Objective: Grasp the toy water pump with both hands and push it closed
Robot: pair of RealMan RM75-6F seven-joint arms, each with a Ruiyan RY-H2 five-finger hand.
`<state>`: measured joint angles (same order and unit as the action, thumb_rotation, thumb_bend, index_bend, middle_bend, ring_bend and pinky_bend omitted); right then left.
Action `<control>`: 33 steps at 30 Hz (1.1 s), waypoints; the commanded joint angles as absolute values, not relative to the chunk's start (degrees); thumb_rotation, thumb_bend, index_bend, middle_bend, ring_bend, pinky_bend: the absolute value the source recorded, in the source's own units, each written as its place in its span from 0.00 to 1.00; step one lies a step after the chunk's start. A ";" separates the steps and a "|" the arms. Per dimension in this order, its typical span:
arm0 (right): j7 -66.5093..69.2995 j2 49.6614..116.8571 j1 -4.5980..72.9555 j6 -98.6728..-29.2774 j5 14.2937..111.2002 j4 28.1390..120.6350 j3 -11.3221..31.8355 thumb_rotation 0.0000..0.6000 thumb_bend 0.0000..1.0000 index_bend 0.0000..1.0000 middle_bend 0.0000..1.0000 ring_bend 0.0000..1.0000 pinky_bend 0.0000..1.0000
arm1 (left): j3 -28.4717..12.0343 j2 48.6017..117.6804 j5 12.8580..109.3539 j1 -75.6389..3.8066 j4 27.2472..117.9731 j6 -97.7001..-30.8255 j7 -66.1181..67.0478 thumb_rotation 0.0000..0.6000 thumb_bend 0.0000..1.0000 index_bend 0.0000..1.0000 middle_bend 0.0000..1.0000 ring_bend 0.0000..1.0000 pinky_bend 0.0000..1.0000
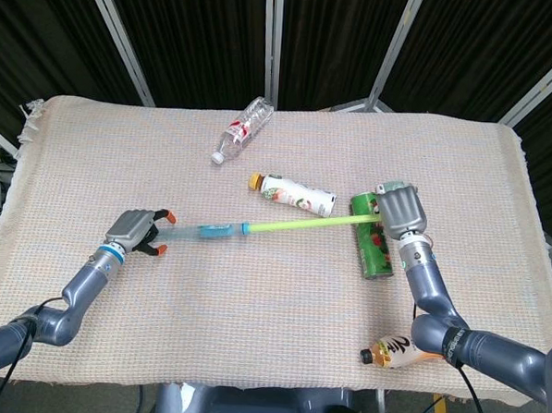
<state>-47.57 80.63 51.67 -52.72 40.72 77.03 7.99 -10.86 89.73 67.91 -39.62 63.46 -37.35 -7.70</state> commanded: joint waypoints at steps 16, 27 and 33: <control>-45.66 78.87 51.69 -52.84 41.19 77.72 7.65 1.00 0.43 0.68 1.00 1.00 1.00 | -11.09 91.81 65.71 -40.94 61.65 -37.11 -8.52 1.00 0.52 0.72 0.92 0.84 1.00; -44.94 77.68 51.65 -53.44 41.87 79.88 7.72 1.00 0.43 0.68 1.00 1.00 1.00 | -11.55 90.27 64.54 -40.77 64.73 -38.59 -7.30 1.00 0.53 0.81 0.92 0.84 1.00; -44.14 77.11 51.79 -53.97 41.99 81.72 8.43 1.00 0.44 0.69 1.00 1.00 1.00 | -12.50 88.67 63.92 -40.88 68.50 -40.06 -6.51 1.00 0.53 0.82 0.92 0.84 1.00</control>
<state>-44.31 77.22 51.74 -53.88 42.09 81.51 8.26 -12.18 89.15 64.12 -40.82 67.69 -39.57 -6.85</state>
